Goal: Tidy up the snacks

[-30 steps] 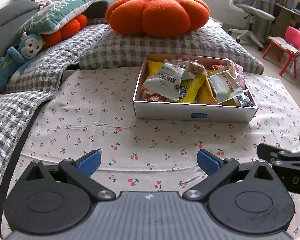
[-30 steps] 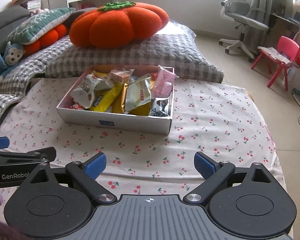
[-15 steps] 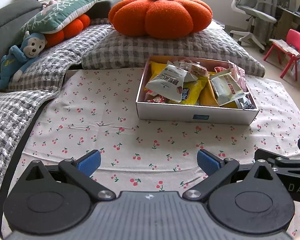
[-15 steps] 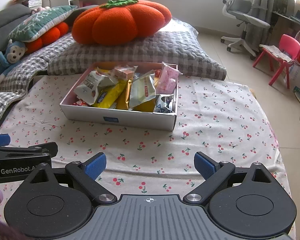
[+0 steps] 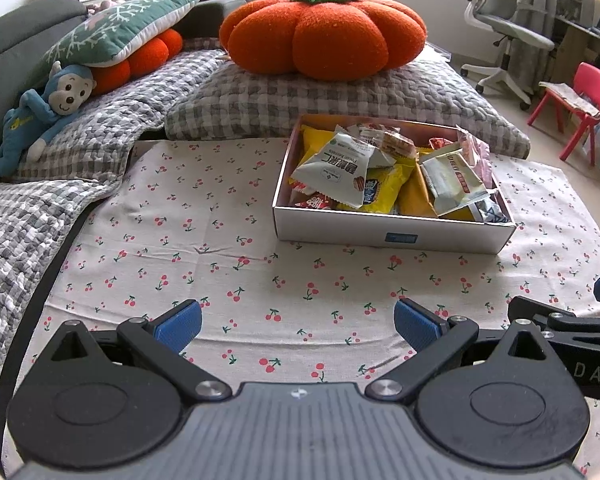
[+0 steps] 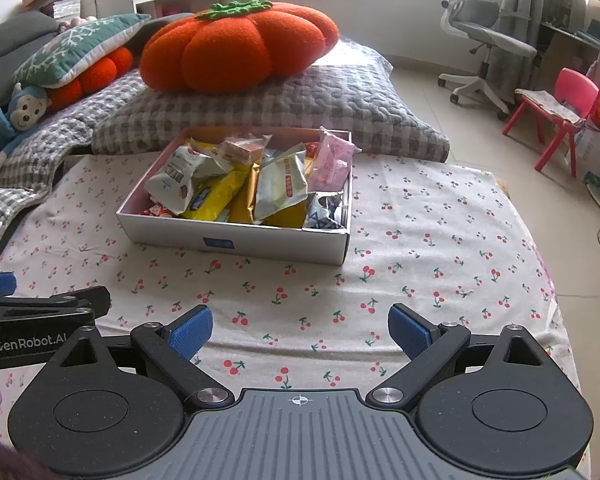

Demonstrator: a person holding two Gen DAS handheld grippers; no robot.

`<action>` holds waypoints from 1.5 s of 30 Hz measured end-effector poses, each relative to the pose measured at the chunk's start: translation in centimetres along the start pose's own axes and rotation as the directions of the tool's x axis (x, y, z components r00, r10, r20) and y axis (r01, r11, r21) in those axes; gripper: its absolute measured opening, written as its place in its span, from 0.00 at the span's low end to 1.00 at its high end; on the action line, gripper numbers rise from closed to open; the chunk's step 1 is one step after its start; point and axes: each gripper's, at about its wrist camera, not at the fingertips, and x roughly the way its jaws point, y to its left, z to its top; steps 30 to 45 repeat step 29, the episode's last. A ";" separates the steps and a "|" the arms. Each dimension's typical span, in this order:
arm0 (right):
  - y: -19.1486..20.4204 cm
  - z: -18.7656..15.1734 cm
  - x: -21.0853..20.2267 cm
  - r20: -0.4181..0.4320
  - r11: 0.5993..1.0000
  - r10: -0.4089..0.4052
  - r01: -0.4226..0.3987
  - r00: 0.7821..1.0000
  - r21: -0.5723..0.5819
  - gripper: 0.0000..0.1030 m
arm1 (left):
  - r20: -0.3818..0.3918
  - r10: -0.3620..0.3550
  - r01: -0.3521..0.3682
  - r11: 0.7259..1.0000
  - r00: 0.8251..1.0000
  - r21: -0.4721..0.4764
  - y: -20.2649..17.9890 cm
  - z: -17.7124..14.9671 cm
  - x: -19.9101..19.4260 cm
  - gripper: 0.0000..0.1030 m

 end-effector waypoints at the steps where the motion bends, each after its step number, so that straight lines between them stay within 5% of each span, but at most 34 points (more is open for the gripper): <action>1: 0.0 0.0 0.0 0.000 1.000 0.000 0.000 1.000 0.001 0.93 | 0.000 0.000 0.000 1.000 1.000 0.001 0.0 0.0 0.0 1.00; 45: -0.3 0.1 -0.2 -0.001 1.000 0.004 -0.004 1.000 0.015 0.94 | -0.005 0.008 -0.008 1.000 1.000 0.003 -0.2 -0.2 0.0 1.00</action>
